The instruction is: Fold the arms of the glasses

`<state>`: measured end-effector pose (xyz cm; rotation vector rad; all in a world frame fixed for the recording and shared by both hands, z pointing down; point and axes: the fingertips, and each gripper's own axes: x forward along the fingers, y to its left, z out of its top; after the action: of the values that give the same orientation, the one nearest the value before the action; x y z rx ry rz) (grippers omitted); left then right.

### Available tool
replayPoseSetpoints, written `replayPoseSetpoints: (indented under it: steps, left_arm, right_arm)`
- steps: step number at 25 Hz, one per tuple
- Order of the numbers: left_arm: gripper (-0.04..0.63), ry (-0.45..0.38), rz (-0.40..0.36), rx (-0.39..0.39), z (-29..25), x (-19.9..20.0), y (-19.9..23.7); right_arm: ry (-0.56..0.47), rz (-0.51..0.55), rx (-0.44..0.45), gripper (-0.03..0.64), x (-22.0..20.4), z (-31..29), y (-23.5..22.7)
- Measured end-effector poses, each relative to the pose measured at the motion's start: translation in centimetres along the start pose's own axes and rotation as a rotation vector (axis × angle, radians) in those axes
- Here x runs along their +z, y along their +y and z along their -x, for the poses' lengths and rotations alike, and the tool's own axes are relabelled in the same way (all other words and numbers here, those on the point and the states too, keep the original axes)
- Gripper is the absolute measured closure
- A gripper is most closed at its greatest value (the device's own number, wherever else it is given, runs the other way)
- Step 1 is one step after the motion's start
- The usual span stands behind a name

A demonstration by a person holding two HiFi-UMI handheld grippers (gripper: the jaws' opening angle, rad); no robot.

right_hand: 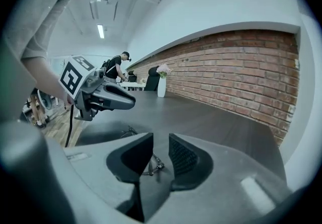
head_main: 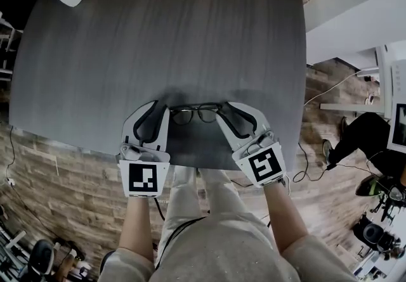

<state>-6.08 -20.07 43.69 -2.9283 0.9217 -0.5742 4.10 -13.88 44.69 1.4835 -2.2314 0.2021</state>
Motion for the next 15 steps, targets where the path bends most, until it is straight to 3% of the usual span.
replayPoseSetpoints:
  steps: [10, 15]
  left_arm:
    - [0.528, -0.087, 0.097, 0.075, 1.5, 2.0, 2.6]
    - [0.55, -0.121, 0.11, 0.098, 2.2, 3.8, 3.5]
  right_arm:
    - [-0.079, -0.034, -0.065, 0.61, 3.6, 1.8, -2.0]
    - [-0.126, -0.035, -0.087, 0.615, 5.9, 2.5, -3.0]
